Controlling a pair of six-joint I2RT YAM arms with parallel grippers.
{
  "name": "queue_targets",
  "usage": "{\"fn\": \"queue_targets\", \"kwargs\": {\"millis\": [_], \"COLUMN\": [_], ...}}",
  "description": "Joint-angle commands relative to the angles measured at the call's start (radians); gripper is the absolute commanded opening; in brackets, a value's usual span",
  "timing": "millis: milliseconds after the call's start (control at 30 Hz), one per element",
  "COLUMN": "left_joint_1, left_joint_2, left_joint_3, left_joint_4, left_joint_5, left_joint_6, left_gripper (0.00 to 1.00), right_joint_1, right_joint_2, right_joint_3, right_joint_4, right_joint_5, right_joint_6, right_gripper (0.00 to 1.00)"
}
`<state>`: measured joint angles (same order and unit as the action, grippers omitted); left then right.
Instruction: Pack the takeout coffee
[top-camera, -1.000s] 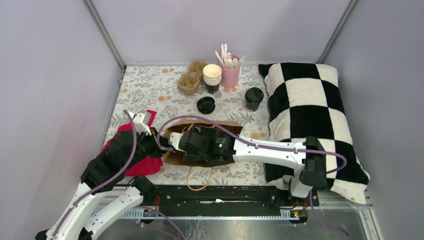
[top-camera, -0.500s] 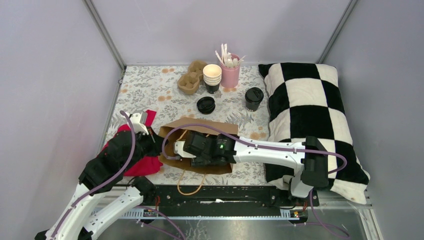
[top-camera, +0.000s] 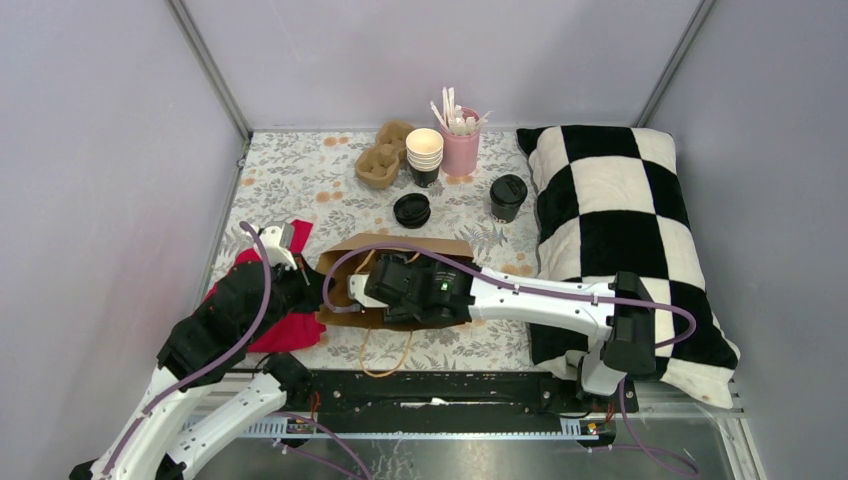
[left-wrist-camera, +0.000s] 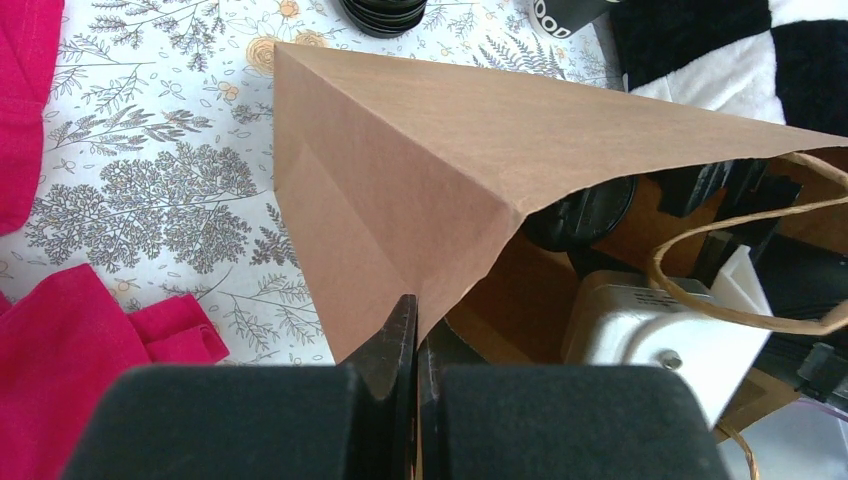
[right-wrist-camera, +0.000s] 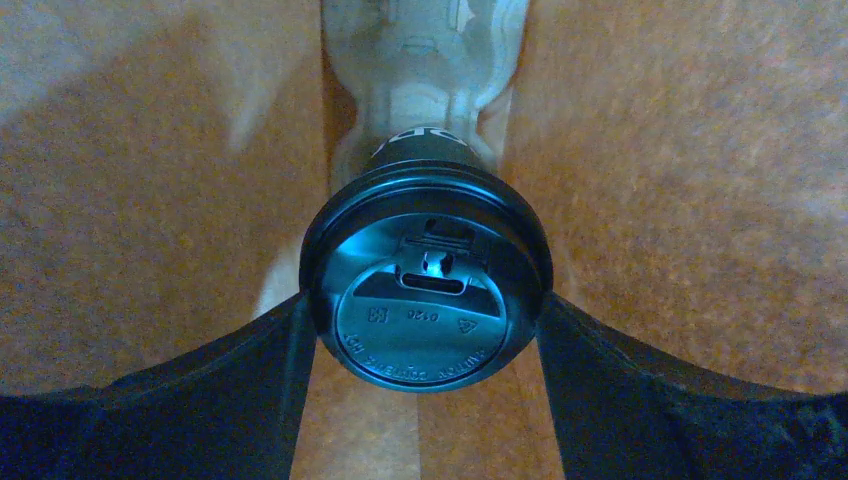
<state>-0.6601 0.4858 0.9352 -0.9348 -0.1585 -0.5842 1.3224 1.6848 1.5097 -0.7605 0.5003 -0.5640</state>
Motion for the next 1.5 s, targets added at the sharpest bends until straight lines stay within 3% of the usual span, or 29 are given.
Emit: {"fn": "queue_targets", "kwargs": {"millis": [0,267,700,867,1367,1467], "left_joint_1": [-0.001,-0.001,0.000,-0.001,-0.001,-0.001], "left_joint_2": [0.001,0.033,0.030,0.014,0.000,0.006], "left_joint_3": [0.014,0.017,0.025,0.019,0.042,0.044], "left_joint_4": [0.016,0.019,-0.001,-0.002,-0.023,-0.026], "left_joint_5": [-0.008,0.009,0.006,0.015,0.049,0.058], "left_joint_6": [0.018,0.031,0.041,0.035,0.010,0.006], "left_gripper": [0.00,0.00,0.00,0.00,0.00,0.00], "right_joint_1": [-0.007,-0.013,-0.037,-0.039,-0.082,-0.084], "right_joint_2": [0.016,0.032,0.106,0.053,0.046,0.073], "right_joint_3": [0.018,-0.063,-0.034,-0.078,-0.133,-0.133], "right_joint_4": [-0.045,0.088,0.080,0.153,0.145,0.134], "right_joint_5": [0.100,0.130,0.166,0.074,-0.086,0.004], "right_joint_6": [0.004,-0.021,0.022,0.006,0.053,0.047], "right_gripper": [0.61,0.62,0.62,0.62,0.61,0.61]}}
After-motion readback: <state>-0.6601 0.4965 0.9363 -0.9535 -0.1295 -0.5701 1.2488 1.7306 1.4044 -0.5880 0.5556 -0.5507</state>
